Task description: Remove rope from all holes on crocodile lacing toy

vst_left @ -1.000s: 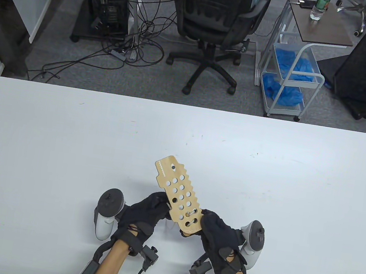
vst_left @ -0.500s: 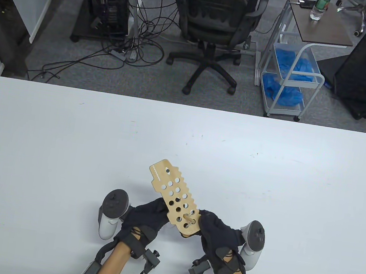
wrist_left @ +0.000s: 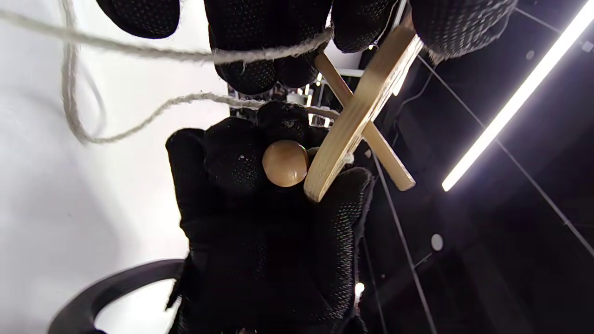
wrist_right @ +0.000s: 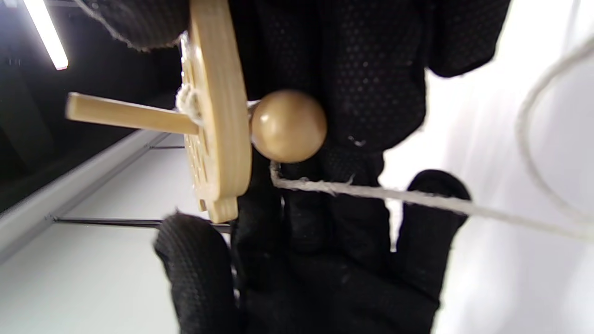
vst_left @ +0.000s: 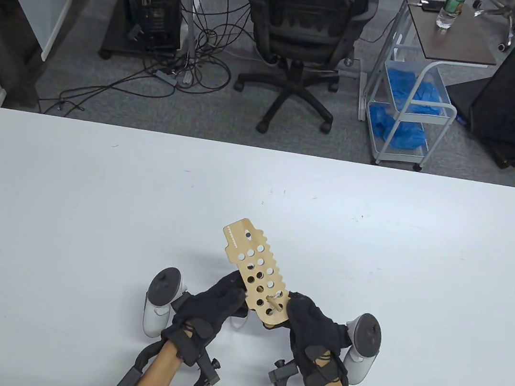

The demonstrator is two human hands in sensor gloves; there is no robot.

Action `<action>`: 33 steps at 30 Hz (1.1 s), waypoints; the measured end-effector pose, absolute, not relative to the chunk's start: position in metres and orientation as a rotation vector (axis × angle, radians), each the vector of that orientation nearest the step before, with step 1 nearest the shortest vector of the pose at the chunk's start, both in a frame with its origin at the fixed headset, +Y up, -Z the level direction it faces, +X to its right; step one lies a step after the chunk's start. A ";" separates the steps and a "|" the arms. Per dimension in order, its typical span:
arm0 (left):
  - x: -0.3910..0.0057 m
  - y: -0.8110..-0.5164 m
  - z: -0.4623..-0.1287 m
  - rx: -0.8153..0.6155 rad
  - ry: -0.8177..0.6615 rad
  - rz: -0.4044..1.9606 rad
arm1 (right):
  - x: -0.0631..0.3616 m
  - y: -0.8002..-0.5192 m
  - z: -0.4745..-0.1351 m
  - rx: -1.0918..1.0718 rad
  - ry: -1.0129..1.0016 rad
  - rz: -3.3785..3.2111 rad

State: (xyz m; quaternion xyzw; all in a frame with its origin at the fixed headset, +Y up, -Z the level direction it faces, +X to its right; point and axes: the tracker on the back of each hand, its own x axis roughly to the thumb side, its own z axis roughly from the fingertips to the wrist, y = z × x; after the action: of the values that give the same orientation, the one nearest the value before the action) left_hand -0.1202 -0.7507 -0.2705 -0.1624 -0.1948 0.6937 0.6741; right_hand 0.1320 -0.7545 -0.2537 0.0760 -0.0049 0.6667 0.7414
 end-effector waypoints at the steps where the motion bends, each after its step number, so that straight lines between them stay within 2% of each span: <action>1: -0.120 -0.750 -0.271 -0.359 -0.440 1.543 | 0.131 -0.754 -0.254 0.175 -0.012 1.491; 12: -0.123 -0.747 -0.270 -0.311 -0.411 1.570 | 0.124 -0.751 -0.253 0.276 0.012 1.548; 21: -0.119 -0.749 -0.269 -0.385 -0.416 1.565 | 0.131 -0.736 -0.247 0.273 -0.204 1.780; 29: -0.117 -0.748 -0.268 -0.417 -0.392 1.335 | 0.133 -0.724 -0.240 0.273 -0.357 1.944; 33: -0.115 -0.748 -0.267 -0.418 -0.392 1.291 | 0.133 -0.720 -0.237 0.273 -0.394 1.988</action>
State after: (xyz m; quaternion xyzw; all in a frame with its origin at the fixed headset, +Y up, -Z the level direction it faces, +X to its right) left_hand -0.1154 -0.7479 -0.2672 -0.1922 -0.1801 0.5933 0.7607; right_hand 0.1331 -0.7205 -0.2372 0.1138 -0.1643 0.8297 0.5213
